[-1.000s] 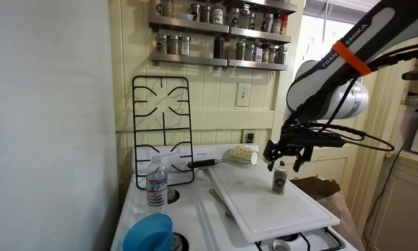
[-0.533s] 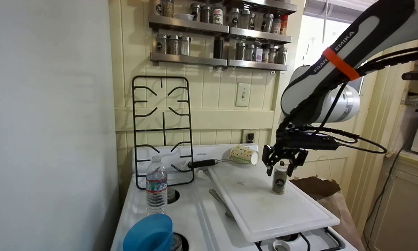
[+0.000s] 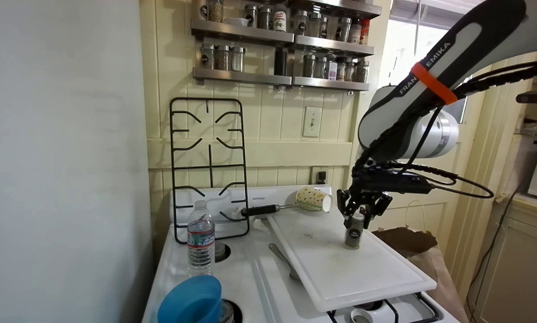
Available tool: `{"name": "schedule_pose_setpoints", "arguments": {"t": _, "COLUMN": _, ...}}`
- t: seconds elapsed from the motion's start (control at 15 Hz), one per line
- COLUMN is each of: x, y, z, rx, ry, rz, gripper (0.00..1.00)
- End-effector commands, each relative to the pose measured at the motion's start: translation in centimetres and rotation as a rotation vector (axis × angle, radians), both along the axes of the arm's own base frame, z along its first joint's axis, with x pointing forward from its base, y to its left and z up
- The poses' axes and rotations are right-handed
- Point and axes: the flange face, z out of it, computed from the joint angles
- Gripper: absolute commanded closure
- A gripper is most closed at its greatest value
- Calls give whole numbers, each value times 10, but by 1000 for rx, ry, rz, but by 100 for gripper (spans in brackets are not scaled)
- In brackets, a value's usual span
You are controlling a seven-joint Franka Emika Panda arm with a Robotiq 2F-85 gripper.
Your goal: Remove the bottle from the blue bowl, then move the blue bowl to the left, then move the bottle at the right to the left
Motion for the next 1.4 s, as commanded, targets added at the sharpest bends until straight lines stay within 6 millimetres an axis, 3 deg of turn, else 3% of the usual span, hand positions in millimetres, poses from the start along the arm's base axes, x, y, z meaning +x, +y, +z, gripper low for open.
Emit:
{"name": "schedule_pose_setpoints", "arguments": {"t": 0.0, "x": 6, "y": 42, "z": 33, "rx": 36, "ry": -78, "rz": 73, "gripper": 76}}
{"name": "schedule_pose_setpoints", "arguments": {"t": 0.27, "x": 21, "y": 131, "z": 85, "rx": -2, "ry": -171, "rz": 306, "gripper": 76}}
{"name": "schedule_pose_setpoints", "arguments": {"t": 0.33, "x": 24, "y": 161, "z": 88, "rx": -9, "ry": -185, "rz": 368, "gripper": 76}}
{"name": "schedule_pose_setpoints", "arguments": {"t": 0.47, "x": 24, "y": 216, "z": 75, "rx": -24, "ry": -186, "rz": 493, "gripper": 76}}
{"name": "schedule_pose_setpoints", "arguments": {"t": 0.6, "x": 23, "y": 250, "z": 63, "rx": -22, "ry": -177, "rz": 586, "gripper": 76}}
{"name": "schedule_pose_setpoints", "arguments": {"t": 0.73, "x": 22, "y": 266, "z": 51, "rx": -14, "ry": -157, "rz": 619, "gripper": 76}}
{"name": "schedule_pose_setpoints", "arguments": {"t": 1.07, "x": 31, "y": 260, "z": 17, "rx": 7, "ry": -123, "rz": 619, "gripper": 76}}
{"name": "schedule_pose_setpoints", "arguments": {"t": 1.33, "x": 36, "y": 274, "z": -7, "rx": -20, "ry": -99, "rz": 671, "gripper": 76}}
